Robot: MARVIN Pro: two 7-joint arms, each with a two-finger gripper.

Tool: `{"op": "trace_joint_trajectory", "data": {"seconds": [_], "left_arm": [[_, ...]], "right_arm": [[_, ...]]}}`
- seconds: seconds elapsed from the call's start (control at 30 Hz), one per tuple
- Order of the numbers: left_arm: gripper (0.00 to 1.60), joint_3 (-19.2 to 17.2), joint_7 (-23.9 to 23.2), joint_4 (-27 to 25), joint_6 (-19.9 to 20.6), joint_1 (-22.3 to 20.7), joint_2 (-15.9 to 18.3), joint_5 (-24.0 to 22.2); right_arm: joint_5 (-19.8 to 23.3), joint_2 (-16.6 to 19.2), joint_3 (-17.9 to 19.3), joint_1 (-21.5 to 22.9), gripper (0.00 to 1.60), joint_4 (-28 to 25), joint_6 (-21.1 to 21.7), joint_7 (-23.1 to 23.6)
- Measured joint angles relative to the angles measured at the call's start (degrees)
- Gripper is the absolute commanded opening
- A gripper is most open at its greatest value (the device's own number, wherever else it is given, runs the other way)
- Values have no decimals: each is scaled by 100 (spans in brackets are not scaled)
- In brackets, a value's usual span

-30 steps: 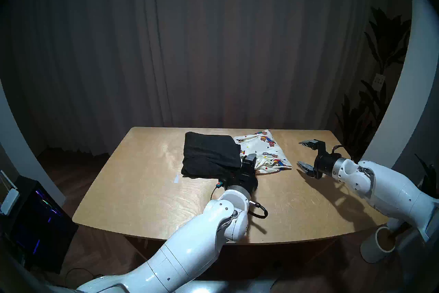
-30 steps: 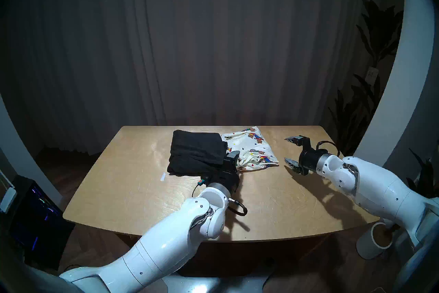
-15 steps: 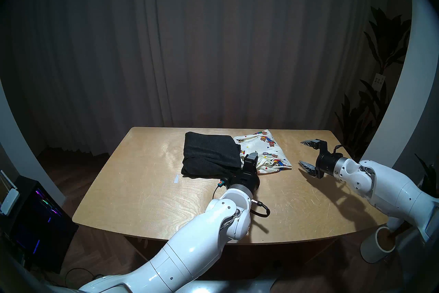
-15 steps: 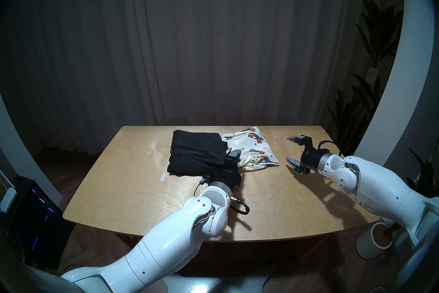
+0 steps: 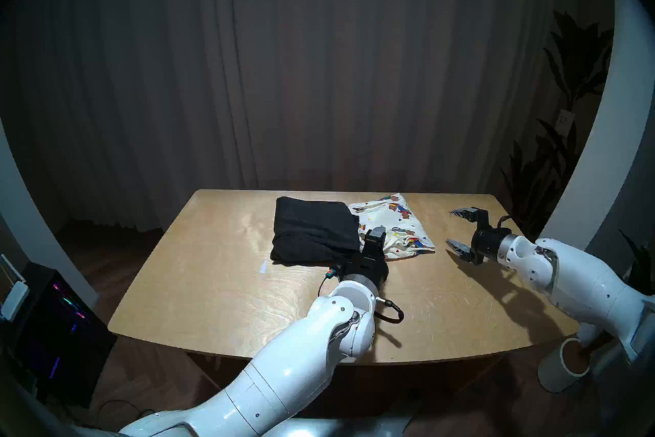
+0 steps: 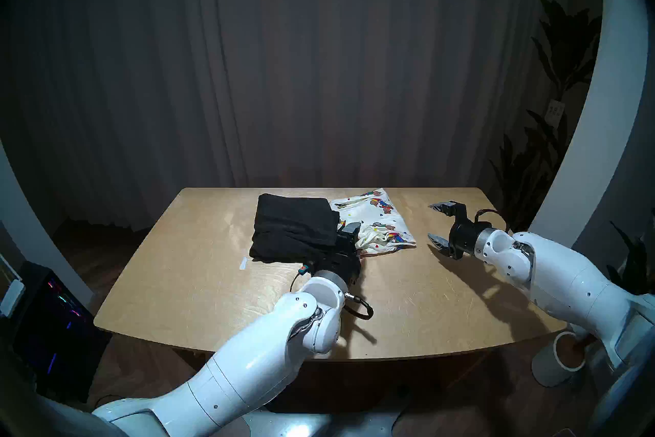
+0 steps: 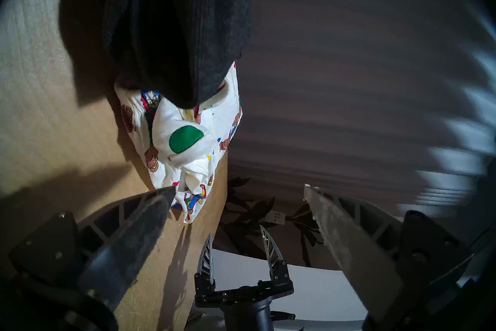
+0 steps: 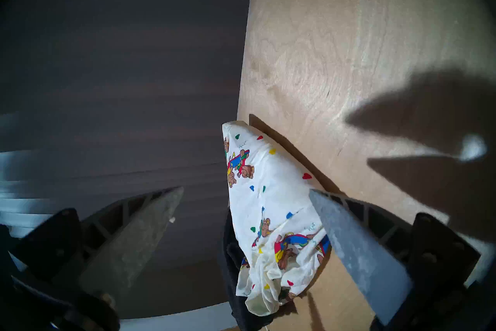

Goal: Fold pants twice and stack them

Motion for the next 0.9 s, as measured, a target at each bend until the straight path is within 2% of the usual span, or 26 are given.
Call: {"op": "trace_joint_trajectory", "data": {"seconds": [0.4, 0.6, 0.73, 0.9], "left_arm": [[160, -51, 9, 9, -36, 13, -36, -20], [160, -127, -10, 267, -572, -12, -211, -748], [160, 123, -68, 512, -952, -114, -290, -1167], [160, 515, -108, 631, -1332, -275, -382, -1263]], "right_arm": [[76, -14, 8, -14, 160, -137, -116, 23], [123, 18, 6, -39, 160, -246, -258, 19], [176, 49, 4, -85, 160, -378, -376, 14], [244, 103, -14, -213, 160, -570, -478, 21]]}}
